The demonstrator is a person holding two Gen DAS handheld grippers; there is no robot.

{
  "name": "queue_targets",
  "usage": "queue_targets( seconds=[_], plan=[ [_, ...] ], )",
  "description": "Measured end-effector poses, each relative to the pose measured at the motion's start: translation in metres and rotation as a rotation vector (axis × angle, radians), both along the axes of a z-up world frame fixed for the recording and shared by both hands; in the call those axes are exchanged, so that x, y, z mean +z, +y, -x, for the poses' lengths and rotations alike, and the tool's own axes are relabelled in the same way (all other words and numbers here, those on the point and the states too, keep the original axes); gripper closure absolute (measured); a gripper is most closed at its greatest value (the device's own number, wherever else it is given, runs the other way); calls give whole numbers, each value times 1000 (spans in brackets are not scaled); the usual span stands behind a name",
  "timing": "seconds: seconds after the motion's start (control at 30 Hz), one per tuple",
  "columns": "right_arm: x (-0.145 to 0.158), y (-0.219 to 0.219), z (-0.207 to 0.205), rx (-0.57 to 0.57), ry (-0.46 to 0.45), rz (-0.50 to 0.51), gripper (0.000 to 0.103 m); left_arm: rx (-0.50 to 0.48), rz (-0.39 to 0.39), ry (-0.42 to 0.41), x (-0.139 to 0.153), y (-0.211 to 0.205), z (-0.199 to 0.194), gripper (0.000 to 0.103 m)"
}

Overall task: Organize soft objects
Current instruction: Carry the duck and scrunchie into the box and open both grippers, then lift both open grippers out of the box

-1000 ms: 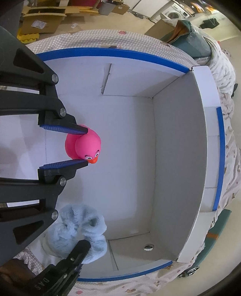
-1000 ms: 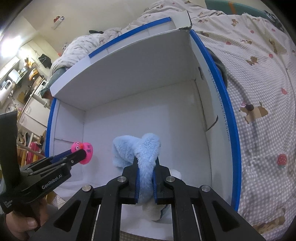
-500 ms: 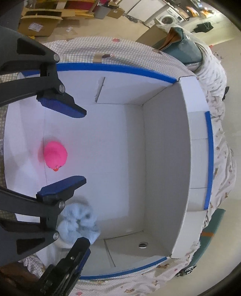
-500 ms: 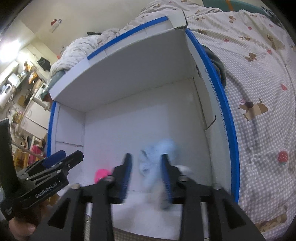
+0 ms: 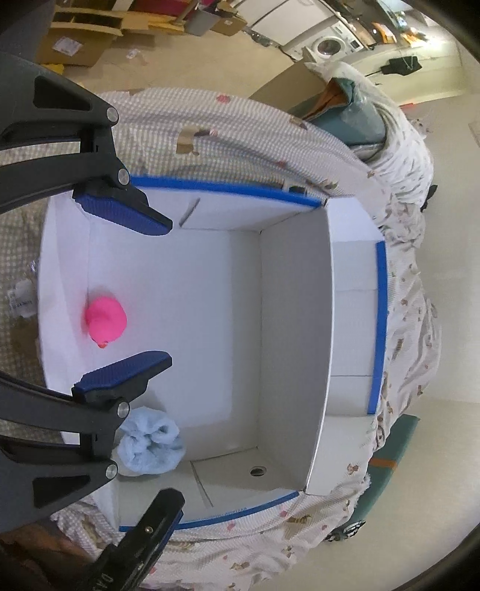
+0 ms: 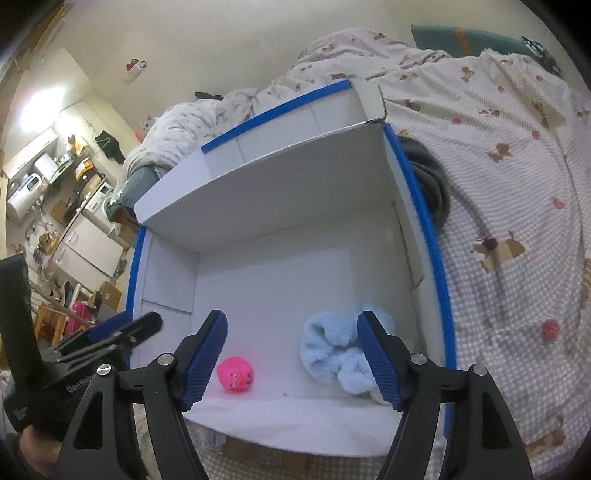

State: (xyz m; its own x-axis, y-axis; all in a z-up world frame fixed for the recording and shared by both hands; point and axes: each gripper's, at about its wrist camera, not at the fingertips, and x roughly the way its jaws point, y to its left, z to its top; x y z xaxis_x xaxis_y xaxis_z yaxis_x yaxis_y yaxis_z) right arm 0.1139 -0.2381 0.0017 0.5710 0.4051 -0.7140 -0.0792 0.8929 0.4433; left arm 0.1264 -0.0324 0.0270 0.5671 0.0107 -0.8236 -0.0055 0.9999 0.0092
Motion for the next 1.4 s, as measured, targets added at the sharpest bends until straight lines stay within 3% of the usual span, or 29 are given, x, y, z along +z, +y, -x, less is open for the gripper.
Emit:
queue_targets(
  seconds=[0.27, 0.4, 0.57, 0.83, 1.0, 1.13, 1.4],
  plan=[
    [12, 12, 33, 35, -52, 59, 26, -46, -14, -56, 19, 30, 46, 40],
    [12, 18, 47, 48, -49, 88, 26, 16, -39, -81, 20, 48, 66, 31],
    [8, 19, 66, 37, -23, 89, 26, 56, -13, -90, 5, 60, 80, 31],
    [-10, 23, 78, 30, 48, 107, 26, 65, 21, -9, -25, 68, 84, 31],
    [-29, 46, 69, 108, 95, 146, 26, 74, 93, 124, -54, 75, 76, 31],
    [-43, 63, 66, 156, 125, 214, 26, 45, 36, 178, -73, 61, 74, 31],
    [-54, 66, 64, 177, 161, 220, 26, -64, 25, 233, -95, 32, 58, 31]
  ],
)
